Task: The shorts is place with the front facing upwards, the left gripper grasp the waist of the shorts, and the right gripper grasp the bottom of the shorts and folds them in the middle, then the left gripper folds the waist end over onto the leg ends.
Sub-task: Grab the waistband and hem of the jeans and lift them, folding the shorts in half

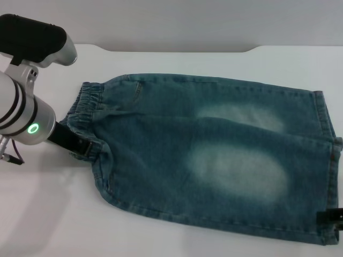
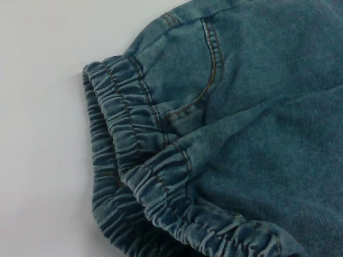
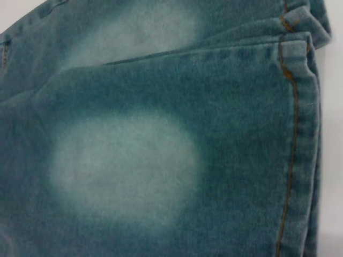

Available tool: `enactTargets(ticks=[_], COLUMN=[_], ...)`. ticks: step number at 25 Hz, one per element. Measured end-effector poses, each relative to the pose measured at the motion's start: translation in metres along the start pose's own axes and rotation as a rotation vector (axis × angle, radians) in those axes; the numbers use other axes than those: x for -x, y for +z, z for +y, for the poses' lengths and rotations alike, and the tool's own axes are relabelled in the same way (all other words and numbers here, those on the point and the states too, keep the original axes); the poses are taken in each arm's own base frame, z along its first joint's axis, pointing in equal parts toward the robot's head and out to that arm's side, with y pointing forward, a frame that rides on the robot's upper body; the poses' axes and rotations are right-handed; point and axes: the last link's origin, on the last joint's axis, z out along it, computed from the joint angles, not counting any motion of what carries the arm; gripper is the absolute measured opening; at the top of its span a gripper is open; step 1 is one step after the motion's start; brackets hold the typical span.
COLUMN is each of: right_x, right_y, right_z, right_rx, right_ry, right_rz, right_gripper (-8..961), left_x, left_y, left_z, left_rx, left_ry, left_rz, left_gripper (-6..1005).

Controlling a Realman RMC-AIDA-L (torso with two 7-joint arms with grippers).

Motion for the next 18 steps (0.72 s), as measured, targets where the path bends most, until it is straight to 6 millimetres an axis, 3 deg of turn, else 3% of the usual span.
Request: enactTargets(ticks=[18], right_x=[-0.0040], right_y=[0.0071], right_z=[0.0004], right_rx=[0.015], right_ry=[0.001], right_rz=[0.025], right_gripper=[481], left_x=[-0.0021], left_y=[-0.0009], left_z=[0.0000], left_rx=[0.002], left_ry=[0.014], left_rz=[0.004], left_gripper=[110])
